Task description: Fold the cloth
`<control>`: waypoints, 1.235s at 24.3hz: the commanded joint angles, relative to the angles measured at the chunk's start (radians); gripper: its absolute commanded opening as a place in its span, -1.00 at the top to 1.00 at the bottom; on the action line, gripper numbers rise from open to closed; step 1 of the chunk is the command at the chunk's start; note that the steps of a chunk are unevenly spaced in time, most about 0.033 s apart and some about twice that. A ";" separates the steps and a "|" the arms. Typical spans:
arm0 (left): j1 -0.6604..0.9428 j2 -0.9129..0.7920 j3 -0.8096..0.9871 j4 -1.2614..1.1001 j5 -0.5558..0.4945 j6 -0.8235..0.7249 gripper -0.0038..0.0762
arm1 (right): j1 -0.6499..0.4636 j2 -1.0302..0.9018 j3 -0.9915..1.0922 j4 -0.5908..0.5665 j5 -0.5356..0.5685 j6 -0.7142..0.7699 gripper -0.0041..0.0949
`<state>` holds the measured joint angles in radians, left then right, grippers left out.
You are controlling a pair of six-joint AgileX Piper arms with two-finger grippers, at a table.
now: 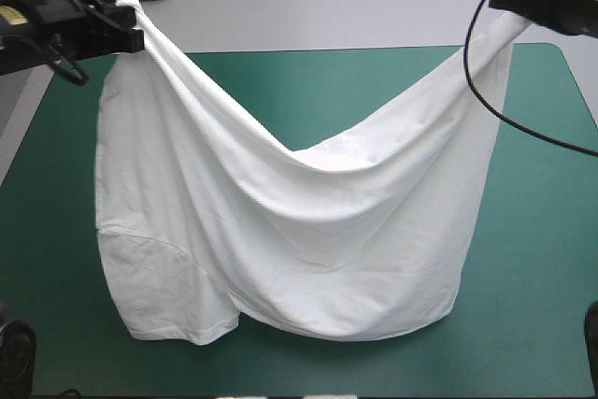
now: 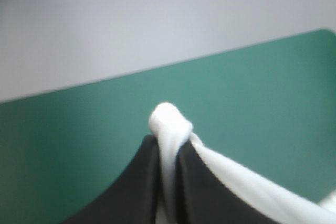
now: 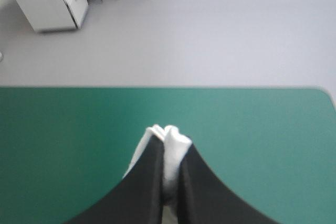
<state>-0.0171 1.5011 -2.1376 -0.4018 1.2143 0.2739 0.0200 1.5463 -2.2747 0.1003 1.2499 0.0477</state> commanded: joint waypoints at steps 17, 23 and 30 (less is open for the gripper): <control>-0.002 0.689 0.130 -0.013 -0.358 0.008 0.92 | 0.002 0.622 0.125 0.085 -0.228 -0.007 0.95; 0.000 0.709 0.128 -0.017 -0.374 0.022 0.48 | 0.002 0.624 0.125 0.078 -0.220 -0.017 0.38; 0.000 0.707 0.032 -0.003 -0.216 0.033 -0.69 | 0.002 0.618 0.125 0.075 -0.112 -0.019 -0.17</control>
<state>-0.0165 2.2752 -2.0335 -0.3877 0.9422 0.3010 0.0203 2.2383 -2.1155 0.1763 1.1132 0.0347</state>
